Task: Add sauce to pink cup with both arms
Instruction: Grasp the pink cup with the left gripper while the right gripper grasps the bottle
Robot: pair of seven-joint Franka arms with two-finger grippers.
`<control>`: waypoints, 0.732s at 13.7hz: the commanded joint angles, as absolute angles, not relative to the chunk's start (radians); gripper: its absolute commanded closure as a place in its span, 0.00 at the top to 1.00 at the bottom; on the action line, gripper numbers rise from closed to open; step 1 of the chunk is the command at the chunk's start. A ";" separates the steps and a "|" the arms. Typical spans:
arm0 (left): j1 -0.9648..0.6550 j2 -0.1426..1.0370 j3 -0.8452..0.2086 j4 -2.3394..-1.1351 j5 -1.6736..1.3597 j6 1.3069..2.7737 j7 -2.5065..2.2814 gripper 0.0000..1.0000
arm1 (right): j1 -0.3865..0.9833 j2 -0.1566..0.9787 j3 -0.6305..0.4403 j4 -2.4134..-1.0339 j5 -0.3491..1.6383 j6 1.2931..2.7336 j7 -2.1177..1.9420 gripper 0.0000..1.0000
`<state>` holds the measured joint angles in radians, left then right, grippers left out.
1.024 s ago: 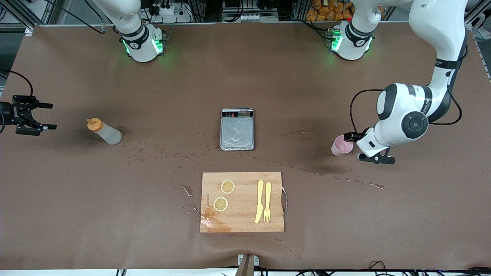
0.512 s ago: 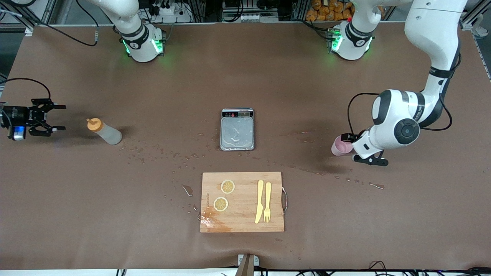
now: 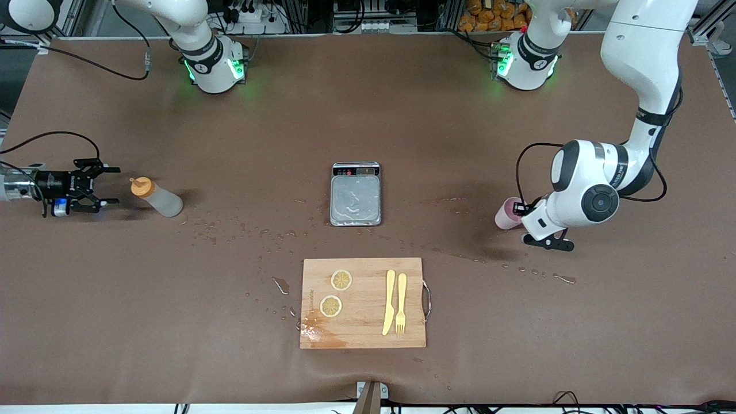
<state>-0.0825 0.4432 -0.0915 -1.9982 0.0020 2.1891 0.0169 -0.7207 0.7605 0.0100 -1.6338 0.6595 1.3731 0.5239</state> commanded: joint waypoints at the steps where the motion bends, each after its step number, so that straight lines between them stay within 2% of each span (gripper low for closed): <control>1: -0.084 0.445 -0.092 -1.974 0.029 2.189 0.028 0.00 | -0.700 0.810 0.020 -1.609 0.699 1.381 0.551 1.00; 6: -0.078 0.405 -0.094 -1.950 0.029 2.178 0.028 0.00 | -0.677 0.822 0.020 -1.624 0.703 1.414 0.549 1.00; 10: -0.071 0.313 -0.129 -1.945 0.012 2.148 -0.017 0.00 | -0.654 0.828 0.020 -1.651 0.738 1.424 0.545 1.00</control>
<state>-0.0795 0.3879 -0.1036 -1.9323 0.0026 2.1848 0.0136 -0.6693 0.8219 0.0193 -1.6402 0.7066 1.4160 0.5303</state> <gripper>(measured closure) 0.956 0.000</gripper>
